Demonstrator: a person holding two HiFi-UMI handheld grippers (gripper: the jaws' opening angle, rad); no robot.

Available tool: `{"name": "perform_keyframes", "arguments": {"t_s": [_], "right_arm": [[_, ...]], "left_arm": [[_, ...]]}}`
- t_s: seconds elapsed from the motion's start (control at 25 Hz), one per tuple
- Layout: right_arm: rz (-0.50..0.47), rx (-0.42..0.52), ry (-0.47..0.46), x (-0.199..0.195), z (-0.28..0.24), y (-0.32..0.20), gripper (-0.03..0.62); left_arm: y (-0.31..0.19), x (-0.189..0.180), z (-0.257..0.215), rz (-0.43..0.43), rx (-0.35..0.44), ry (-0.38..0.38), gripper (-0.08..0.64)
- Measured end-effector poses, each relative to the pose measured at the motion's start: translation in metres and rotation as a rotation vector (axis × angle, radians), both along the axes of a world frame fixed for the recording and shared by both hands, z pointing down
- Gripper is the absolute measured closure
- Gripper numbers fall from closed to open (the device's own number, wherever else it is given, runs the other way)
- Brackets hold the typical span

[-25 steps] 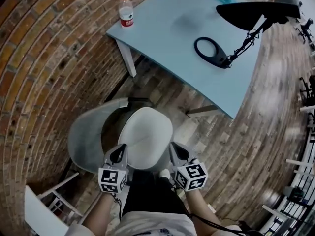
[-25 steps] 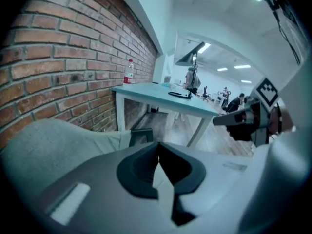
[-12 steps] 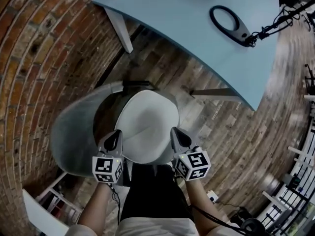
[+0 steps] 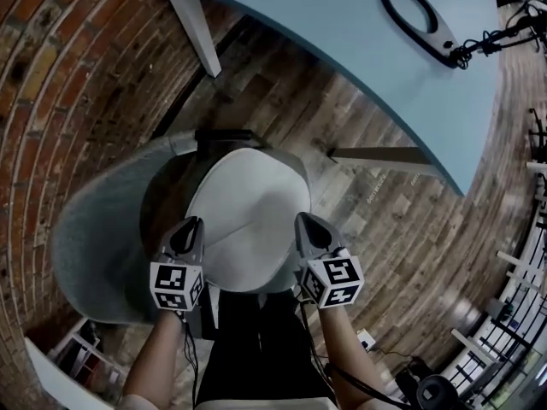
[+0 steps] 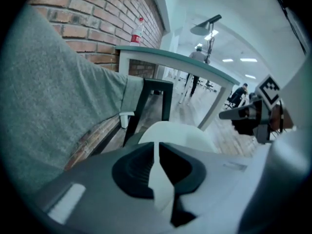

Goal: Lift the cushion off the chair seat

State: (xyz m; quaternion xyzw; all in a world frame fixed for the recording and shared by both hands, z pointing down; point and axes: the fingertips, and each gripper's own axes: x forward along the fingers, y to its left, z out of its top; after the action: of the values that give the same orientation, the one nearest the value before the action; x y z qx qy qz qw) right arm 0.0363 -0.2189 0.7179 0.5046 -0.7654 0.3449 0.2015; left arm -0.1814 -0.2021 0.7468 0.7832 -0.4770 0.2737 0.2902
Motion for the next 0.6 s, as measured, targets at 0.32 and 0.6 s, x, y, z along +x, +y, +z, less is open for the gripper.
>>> {"name": "perform_keyframes", "arguments": {"t_s": [0.32,0.6], "right_arm": [[0.05,-0.047,0.029,0.012,0.044,0.006,0.591],[0.087,-0.09,-0.032,0.012,0.076,0.002,0.377]], "left_arm": [[-0.003,-0.01,0.046,-0.025,-0.043,-0.028,0.477],[0.001,-0.016,0.086,-0.068,-0.15,0.009,0.322]]}}
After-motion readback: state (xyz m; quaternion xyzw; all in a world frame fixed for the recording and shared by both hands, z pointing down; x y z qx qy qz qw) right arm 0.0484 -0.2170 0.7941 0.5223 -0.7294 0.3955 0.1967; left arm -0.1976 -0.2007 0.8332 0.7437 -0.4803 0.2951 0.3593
